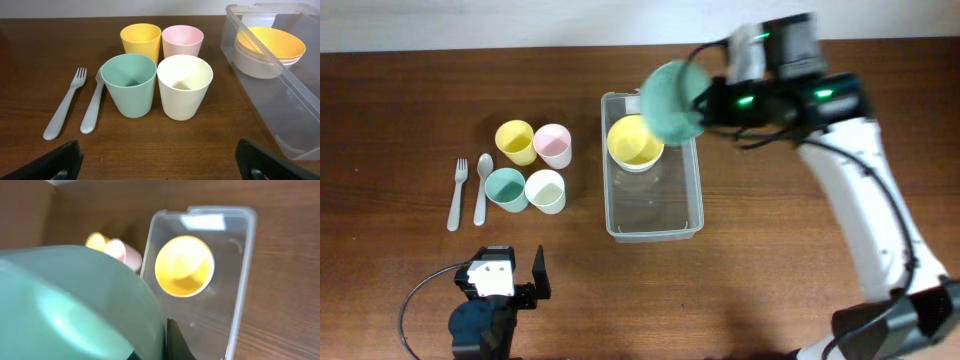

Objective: Pack container
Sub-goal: 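Carry the green bowl into the container onto the bowl stack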

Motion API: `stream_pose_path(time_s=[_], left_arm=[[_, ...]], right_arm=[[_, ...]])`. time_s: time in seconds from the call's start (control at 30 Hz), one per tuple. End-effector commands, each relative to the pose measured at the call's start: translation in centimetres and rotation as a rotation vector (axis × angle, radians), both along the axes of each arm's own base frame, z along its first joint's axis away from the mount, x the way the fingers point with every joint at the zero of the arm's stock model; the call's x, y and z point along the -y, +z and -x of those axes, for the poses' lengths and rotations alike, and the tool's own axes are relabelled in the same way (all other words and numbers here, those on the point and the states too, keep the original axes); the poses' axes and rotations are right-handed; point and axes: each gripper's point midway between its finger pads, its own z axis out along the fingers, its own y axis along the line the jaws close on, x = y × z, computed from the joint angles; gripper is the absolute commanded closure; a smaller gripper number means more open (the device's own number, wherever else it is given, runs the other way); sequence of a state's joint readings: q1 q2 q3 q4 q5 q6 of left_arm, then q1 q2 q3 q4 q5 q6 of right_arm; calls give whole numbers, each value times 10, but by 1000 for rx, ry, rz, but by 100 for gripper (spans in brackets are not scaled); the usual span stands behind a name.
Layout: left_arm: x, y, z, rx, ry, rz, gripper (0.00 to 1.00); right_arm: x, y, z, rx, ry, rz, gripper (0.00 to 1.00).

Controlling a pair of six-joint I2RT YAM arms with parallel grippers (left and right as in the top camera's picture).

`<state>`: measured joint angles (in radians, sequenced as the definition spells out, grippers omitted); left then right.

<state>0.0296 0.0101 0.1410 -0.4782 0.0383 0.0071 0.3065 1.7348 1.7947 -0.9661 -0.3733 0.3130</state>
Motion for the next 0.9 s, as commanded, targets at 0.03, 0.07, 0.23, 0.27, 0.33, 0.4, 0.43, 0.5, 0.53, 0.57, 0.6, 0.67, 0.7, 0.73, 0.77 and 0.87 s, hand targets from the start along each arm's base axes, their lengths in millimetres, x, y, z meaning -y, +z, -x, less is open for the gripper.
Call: stream_pose_path(time_s=[0.03, 0.07, 0.23, 0.27, 0.33, 0.4, 0.43, 0.5, 0.53, 0.57, 0.6, 0.67, 0.7, 0.73, 0.77, 0.87], left_arm=[[3, 0, 0, 4, -16, -4, 0], [3, 0, 0, 4, -16, -4, 0], [3, 0, 0, 4, -16, -4, 0], [3, 0, 0, 4, -16, -4, 0], [3, 0, 0, 4, -16, -4, 0], [3, 0, 0, 4, -16, -4, 0], [3, 0, 0, 4, -16, -4, 0], [3, 0, 0, 4, -16, -4, 0], [3, 0, 0, 4, -16, -4, 0], [3, 0, 0, 4, -16, -4, 0], [3, 0, 0, 4, -16, -4, 0], [3, 0, 0, 4, -16, -4, 0], [3, 0, 0, 4, -16, -4, 0], [3, 0, 0, 4, -16, -4, 0], [3, 0, 0, 4, -16, -4, 0], [3, 0, 0, 4, -16, -4, 0]], right_arm=[[-19, -75, -27, -47, -3, 183, 96], [-21, -88, -33, -59, -2, 188, 96], [-30, -153, -54, -123, 36, 195, 96], [-32, -158, -54, -131, 46, 187, 96], [-34, -169, -58, -137, 50, 191, 96], [-35, -171, -61, -121, 64, 195, 91], [-36, -170, -63, -101, 81, 198, 86], [-38, -162, -66, -58, 127, 208, 76], [-39, -157, -67, -46, 136, 210, 74], [-38, -151, -69, -37, 134, 208, 73], [-37, -143, -70, -32, 131, 207, 73], [-32, -120, -68, -31, 122, 207, 73], [-29, -110, -67, -30, 118, 206, 73], [-20, -92, -67, -25, 103, 204, 73], [-14, -81, -66, -24, 90, 204, 73], [22, -46, -59, -41, 27, 208, 73]])
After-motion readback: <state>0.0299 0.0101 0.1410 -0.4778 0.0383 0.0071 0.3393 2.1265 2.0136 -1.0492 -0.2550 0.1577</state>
